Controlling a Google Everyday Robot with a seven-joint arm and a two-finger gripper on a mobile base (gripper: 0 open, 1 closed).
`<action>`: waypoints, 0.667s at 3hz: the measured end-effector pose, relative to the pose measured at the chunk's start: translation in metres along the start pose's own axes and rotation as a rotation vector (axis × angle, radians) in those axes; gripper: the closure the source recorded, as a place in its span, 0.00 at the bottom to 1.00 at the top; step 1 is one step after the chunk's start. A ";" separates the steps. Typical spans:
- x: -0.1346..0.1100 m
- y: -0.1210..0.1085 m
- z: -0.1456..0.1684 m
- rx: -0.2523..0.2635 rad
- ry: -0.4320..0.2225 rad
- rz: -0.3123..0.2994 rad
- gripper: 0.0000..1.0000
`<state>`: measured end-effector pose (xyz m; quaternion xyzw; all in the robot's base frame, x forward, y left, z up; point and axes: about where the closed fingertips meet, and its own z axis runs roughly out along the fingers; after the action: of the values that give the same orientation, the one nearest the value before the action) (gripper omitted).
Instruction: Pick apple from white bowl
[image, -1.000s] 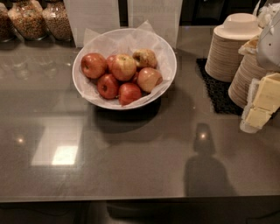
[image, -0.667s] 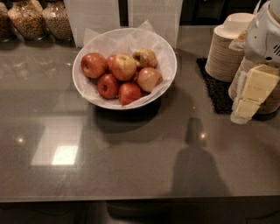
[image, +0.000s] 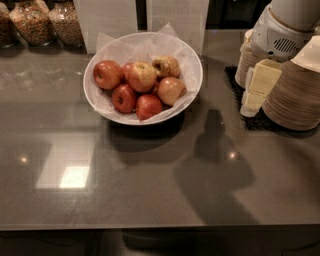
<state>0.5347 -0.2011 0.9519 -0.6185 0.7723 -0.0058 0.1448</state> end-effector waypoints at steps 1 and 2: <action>-0.017 -0.039 0.032 -0.029 -0.032 -0.015 0.00; -0.061 -0.051 0.057 -0.058 0.013 -0.095 0.00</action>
Offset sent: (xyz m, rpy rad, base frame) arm 0.0951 0.1105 -0.0468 -0.1433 0.1167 0.2115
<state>0.6079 -0.1449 0.9201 -0.6585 0.7427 0.0060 0.1214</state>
